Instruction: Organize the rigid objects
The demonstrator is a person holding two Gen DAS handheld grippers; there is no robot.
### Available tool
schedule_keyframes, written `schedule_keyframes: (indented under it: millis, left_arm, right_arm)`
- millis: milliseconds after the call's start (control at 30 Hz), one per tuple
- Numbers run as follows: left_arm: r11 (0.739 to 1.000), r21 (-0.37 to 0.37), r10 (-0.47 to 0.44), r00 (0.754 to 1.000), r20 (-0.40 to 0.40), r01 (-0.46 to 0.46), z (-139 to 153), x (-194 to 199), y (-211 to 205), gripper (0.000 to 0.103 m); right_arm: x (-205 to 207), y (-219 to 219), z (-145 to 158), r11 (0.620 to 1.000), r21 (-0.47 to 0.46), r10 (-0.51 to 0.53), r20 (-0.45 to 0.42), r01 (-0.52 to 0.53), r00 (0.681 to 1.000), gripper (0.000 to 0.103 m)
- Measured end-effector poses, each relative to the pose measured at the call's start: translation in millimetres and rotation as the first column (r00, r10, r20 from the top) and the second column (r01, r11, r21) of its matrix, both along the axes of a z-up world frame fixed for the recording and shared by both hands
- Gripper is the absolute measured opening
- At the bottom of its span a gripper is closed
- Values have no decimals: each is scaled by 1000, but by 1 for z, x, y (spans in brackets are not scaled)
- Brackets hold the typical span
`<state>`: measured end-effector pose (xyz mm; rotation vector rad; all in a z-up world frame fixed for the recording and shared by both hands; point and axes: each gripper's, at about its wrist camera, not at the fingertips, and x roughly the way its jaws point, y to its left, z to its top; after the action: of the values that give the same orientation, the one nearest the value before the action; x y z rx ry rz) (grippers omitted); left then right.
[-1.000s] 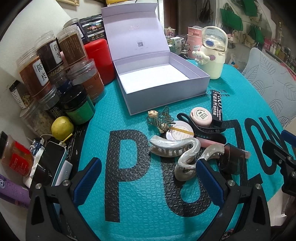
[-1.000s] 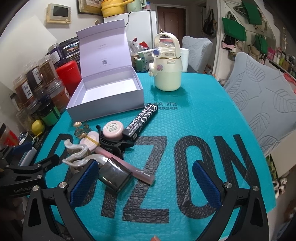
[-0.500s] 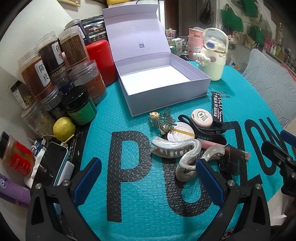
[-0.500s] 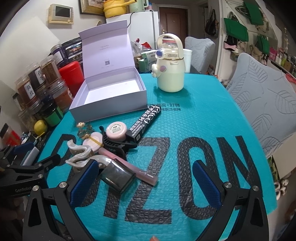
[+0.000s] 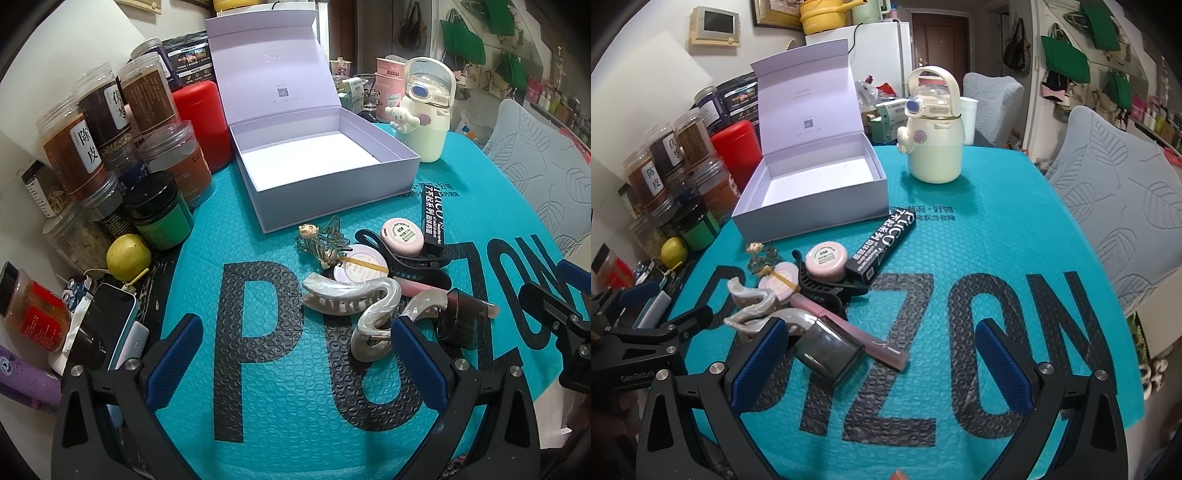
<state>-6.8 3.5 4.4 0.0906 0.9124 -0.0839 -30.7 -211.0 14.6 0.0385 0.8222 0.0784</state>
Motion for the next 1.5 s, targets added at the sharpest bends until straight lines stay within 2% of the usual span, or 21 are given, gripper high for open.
schedule_keyframes:
  millis: [833, 1267, 1500]
  left_arm:
    - [1000, -11, -5, 999, 44, 6, 10, -23, -3, 103]
    - [998, -65, -5, 999, 33, 7, -1, -45, 8, 103]
    - [991, -131, -30, 999, 20, 33, -10, -49, 12, 103]
  right_arm:
    - [-16, -3, 5, 1000, 20, 19, 32, -19, 999, 103]
    - [-35, -1, -6, 997, 35, 66, 25, -66, 998, 102]
    - [-40, 2, -20, 993, 64, 100, 5, -100, 995, 102]
